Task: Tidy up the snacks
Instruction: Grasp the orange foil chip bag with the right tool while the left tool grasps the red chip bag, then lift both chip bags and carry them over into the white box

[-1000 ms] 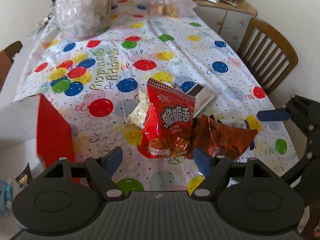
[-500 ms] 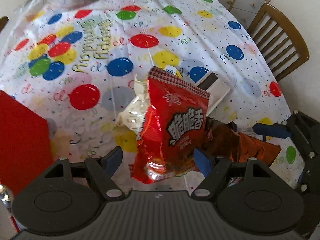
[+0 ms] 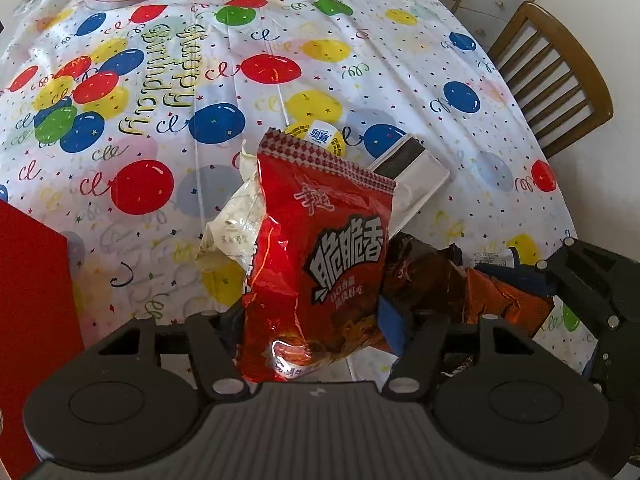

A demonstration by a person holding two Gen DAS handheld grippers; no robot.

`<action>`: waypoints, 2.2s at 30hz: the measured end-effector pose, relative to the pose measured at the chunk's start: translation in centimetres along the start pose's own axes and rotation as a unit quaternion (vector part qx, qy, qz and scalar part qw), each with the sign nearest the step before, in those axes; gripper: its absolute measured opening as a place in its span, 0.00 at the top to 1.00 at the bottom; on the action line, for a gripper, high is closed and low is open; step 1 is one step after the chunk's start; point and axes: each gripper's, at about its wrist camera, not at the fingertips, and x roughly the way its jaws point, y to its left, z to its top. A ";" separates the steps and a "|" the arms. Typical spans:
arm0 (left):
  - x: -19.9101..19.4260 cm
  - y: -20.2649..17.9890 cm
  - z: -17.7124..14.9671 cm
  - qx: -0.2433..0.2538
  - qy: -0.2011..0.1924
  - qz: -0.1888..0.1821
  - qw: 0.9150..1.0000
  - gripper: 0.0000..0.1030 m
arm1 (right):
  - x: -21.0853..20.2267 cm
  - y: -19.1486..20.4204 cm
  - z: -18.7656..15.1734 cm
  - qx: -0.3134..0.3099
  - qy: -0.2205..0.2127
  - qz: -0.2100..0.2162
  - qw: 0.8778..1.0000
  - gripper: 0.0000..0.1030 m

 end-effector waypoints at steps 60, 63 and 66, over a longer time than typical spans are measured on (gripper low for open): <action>-20.0 13.5 -12.3 -0.052 -0.140 -0.003 0.989 0.77 | -9.9 17.1 7.2 0.099 -0.098 -0.021 0.990 0.53; -20.4 15.5 -12.6 -0.061 -0.142 0.004 0.988 0.77 | -8.8 18.5 8.6 0.090 -0.099 -0.016 0.991 0.53; -20.7 17.5 -12.9 -0.071 -0.142 0.011 0.987 0.77 | -7.7 19.9 9.8 0.086 -0.094 -0.013 0.992 0.53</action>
